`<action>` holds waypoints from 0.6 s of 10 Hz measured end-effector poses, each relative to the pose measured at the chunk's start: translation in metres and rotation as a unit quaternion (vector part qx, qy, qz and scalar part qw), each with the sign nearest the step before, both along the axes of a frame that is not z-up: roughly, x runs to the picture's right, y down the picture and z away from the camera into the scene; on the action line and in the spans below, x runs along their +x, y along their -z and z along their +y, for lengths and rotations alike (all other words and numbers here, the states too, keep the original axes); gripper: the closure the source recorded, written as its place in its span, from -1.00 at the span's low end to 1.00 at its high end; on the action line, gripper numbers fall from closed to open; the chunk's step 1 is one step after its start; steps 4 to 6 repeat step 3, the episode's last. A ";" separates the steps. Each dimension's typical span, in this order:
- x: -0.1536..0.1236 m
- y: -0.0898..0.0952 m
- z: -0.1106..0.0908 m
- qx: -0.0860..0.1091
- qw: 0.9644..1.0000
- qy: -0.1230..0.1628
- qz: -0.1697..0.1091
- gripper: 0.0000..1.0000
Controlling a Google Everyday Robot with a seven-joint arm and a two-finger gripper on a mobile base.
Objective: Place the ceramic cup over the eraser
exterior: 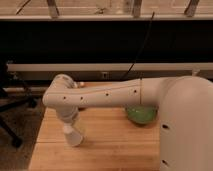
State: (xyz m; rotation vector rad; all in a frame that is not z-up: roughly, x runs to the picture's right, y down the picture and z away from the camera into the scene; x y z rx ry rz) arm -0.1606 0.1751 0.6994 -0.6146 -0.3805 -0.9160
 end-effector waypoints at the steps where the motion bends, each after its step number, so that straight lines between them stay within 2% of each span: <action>1: 0.006 -0.001 -0.001 -0.001 1.000 -0.013 0.003 -0.60; 2: 0.007 -0.001 -0.002 0.001 1.000 -0.017 0.004 -0.60; 3: 0.002 0.000 -0.004 0.006 1.000 -0.007 -0.005 -0.60; 6: 0.002 0.000 -0.004 0.006 1.000 -0.007 -0.005 -0.60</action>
